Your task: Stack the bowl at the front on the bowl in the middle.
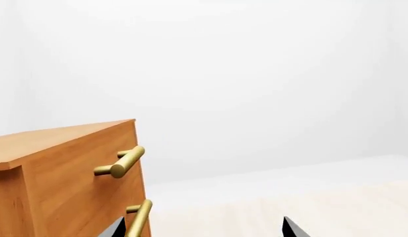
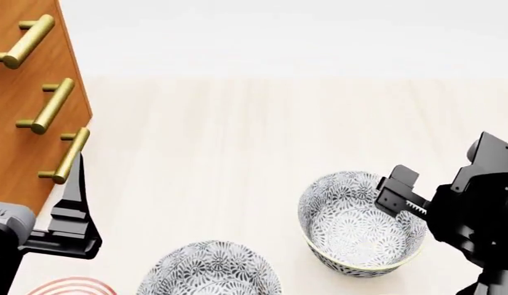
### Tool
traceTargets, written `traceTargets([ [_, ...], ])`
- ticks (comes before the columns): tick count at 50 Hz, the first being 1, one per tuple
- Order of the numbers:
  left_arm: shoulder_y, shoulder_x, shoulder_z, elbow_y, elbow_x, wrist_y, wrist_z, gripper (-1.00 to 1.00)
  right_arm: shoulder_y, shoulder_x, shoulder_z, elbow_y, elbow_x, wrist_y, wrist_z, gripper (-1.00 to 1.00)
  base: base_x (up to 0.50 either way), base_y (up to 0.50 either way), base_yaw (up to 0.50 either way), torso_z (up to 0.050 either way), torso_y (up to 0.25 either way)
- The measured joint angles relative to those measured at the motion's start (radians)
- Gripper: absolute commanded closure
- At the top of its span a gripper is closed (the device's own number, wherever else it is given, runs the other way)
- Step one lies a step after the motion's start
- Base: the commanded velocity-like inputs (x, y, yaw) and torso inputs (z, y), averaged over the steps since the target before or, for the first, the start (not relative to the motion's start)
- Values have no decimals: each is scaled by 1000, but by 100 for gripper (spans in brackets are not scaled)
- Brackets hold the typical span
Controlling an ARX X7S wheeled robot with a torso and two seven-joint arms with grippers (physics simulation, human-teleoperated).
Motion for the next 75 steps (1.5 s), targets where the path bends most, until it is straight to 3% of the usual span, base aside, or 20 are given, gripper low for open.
traceTargets([
  [14,0,-6,2,12,-9,-11,-7,-100,57,3,-74,271,-54,-145,-79,-100,0,0,0,0,0],
  [27,4,-13,-1,35,-20,-28,-15,-100,63,-6,-88,369,-100,-197,-115,-100,0,0,0,0,0],
  [28,4,-13,-1,36,-21,-29,-15,-100,63,-7,-87,372,-102,-201,-115,100,0,0,0,0,0],
  [48,4,-17,10,20,-22,-13,-22,-100,70,-16,-73,381,-133,-225,-141,100,1,0,0,0,0],
  [58,4,-17,21,16,-21,-11,-28,-100,-24,-52,-62,-32,-117,43,-160,100,0,0,0,0,0],
  [68,2,-18,26,13,-23,-10,-34,-100,-53,-75,-56,-307,-92,242,-158,100,0,0,0,0,0],
  [75,4,-18,32,10,-21,-4,-38,-100,-52,-27,-90,-414,184,336,41,100,0,0,0,0,0],
])
